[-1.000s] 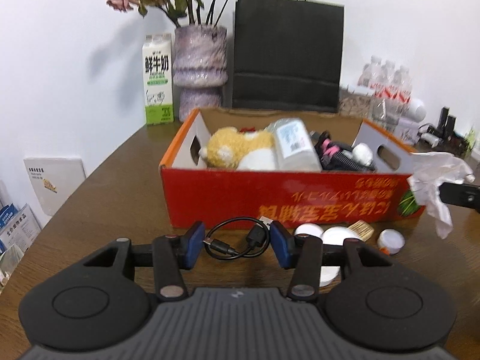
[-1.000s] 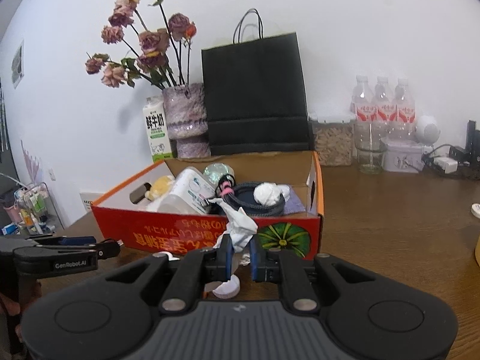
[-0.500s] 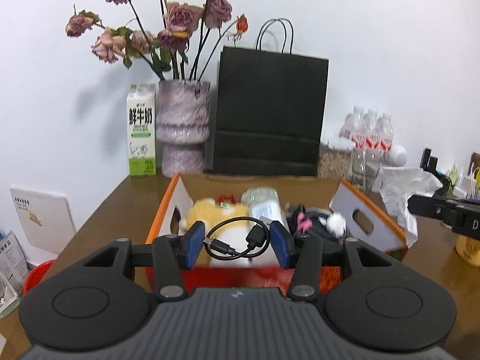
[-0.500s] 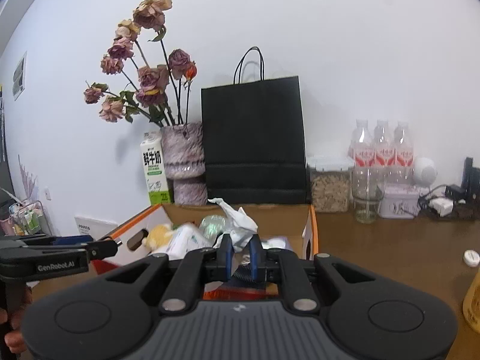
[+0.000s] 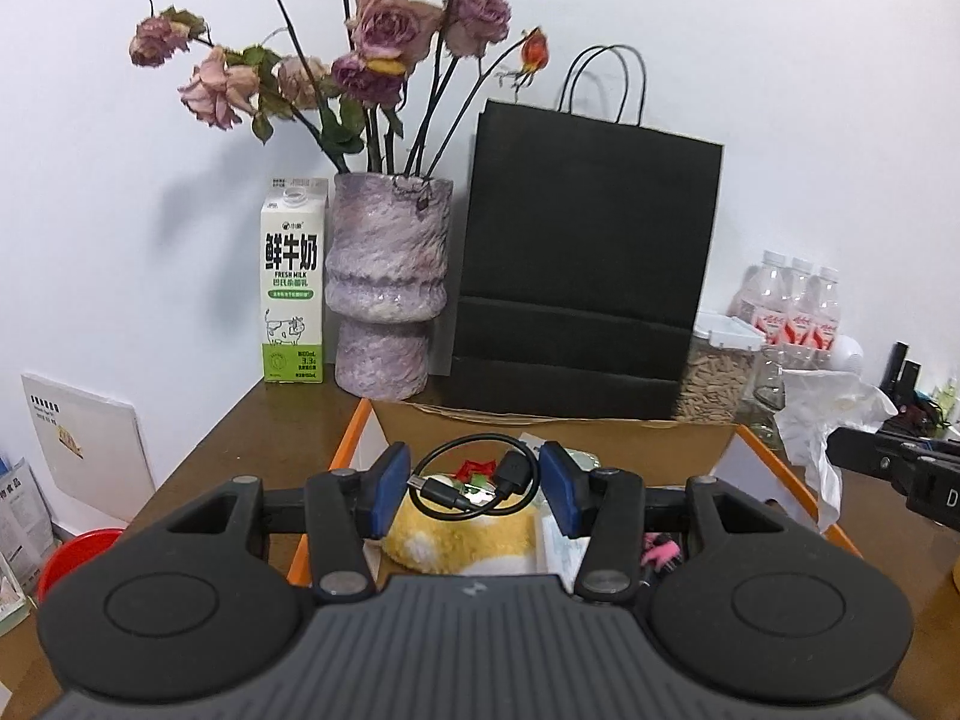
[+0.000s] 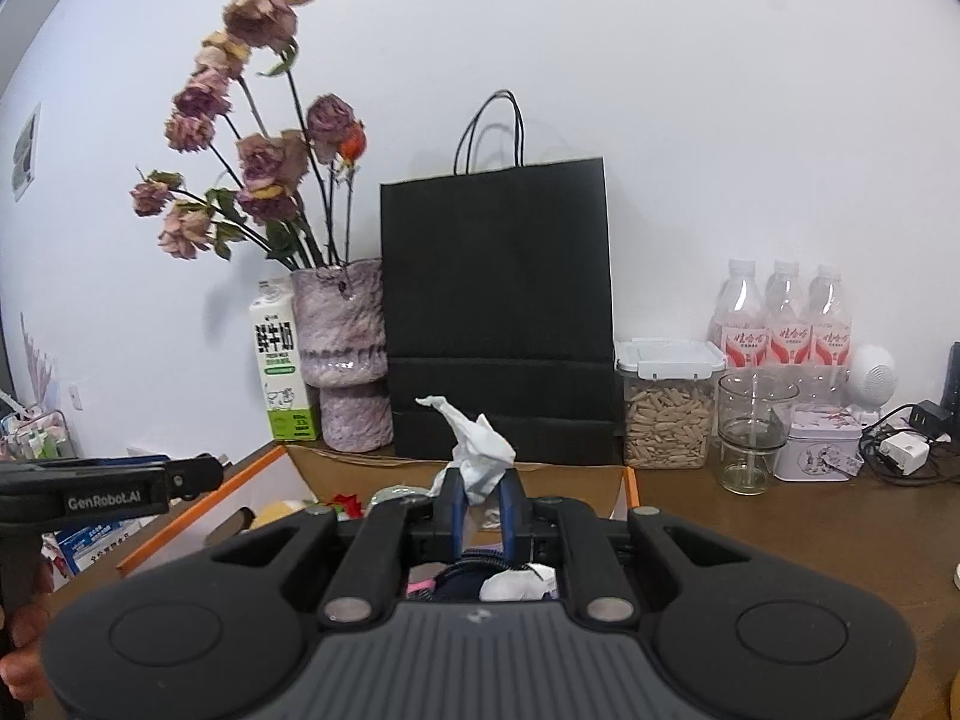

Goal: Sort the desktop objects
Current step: 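Carry the tissue and USB cable into the box and open both grippers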

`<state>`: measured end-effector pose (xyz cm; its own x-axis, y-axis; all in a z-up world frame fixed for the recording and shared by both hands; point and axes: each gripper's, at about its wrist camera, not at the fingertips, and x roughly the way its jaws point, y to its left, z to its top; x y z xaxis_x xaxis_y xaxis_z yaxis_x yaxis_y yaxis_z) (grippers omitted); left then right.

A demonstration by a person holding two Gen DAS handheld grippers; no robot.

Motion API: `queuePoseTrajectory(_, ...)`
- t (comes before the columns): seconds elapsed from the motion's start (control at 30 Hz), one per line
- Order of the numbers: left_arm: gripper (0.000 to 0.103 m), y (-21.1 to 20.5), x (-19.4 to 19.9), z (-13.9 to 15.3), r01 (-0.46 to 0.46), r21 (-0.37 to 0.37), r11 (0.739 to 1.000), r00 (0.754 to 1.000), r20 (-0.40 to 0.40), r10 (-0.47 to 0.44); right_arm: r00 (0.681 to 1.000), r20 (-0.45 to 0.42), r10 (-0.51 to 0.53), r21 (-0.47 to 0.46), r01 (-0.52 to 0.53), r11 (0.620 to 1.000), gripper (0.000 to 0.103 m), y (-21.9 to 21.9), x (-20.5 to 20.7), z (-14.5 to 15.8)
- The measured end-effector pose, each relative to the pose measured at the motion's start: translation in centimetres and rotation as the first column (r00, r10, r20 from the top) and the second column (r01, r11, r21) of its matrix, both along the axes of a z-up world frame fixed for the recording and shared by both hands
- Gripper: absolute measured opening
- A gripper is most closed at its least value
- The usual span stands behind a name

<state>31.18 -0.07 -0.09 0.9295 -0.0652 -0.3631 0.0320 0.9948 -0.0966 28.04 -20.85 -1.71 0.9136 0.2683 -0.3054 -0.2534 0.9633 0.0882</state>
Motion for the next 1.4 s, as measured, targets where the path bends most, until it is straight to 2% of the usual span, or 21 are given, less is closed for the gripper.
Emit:
queuePoseTrajectory(0.43, 0.048, 0.0, 5.5, -2.7, 0.01, 0.035, 0.999, 0.997, -0.071, -0.008, 0.998, -0.059, 0.009, -0.07, -0.013, 0.997, 0.011, 0.4, 6.4, -2.8)
queuePoseTrajectory(0.8, 0.049, -0.2, 6.1, -3.9, 0.016, 0.075, 0.997, 0.995, -0.095, -0.009, 0.993, -0.114, 0.02, -0.097, -0.032, 0.995, 0.012, 0.7, 7.4, -4.5)
queuePoseTrajectory(0.87, 0.052, -0.3, 6.0, -3.8, 0.015, 0.079, 0.997, 0.996, -0.094, -0.008, 0.993, -0.117, 0.026, -0.095, -0.037, 0.995, 0.017, 0.7, 7.3, -4.4)
queuePoseTrajectory(0.9, 0.065, -0.3, 6.0, -3.8, 0.015, 0.079, 0.997, 0.996, -0.093, -0.008, 0.993, -0.118, 0.026, -0.094, -0.037, 0.995, 0.021, 0.7, 7.2, -4.4)
queuePoseTrajectory(0.93, 0.074, -0.4, 5.8, -3.6, 0.013, 0.079, 0.997, 0.996, -0.089, -0.006, 0.993, -0.114, 0.03, -0.09, -0.04, 0.995, 0.036, 0.6, 7.0, -4.3)
queuePoseTrajectory(0.97, 0.091, -0.4, 5.7, -3.5, 0.012, 0.082, 0.997, 0.997, -0.078, -0.006, 0.993, -0.111, 0.033, -0.084, -0.042, 0.996, 0.047, 0.6, 6.9, -4.1)
queuePoseTrajectory(1.0, 0.1, -0.5, 5.4, -3.3, 0.011, 0.088, 0.996, 0.998, -0.059, -0.006, 0.994, -0.105, 0.031, -0.077, -0.04, 0.996, 0.073, 0.5, 6.7, -3.9)
queuePoseTrajectory(1.03, 0.103, -0.6, 5.1, -3.1, 0.012, 0.093, 0.996, 0.999, -0.035, -0.009, 0.995, -0.093, 0.027, -0.07, -0.033, 0.997, 0.096, 0.5, 6.5, -3.7)
queuePoseTrajectory(1.07, 0.103, -0.7, 4.8, -2.8, 0.015, 0.098, 0.995, 1.0, -0.015, -0.013, 0.997, -0.078, 0.025, -0.067, -0.03, 0.997, 0.101, 0.4, 6.3, -3.5)
queuePoseTrajectory(1.13, 0.103, -1.0, 4.4, -2.5, 0.016, 0.109, 0.994, 1.0, 0.006, -0.016, 0.998, -0.049, 0.028, -0.072, -0.032, 0.997, 0.103, 0.6, 5.9, -3.0)
queuePoseTrajectory(1.4, 0.103, -1.1, 3.9, -1.9, 0.011, 0.103, 0.995, 0.999, 0.029, -0.014, 0.998, -0.058, 0.031, -0.068, -0.034, 0.997, 0.103, 0.9, 5.1, -2.1)
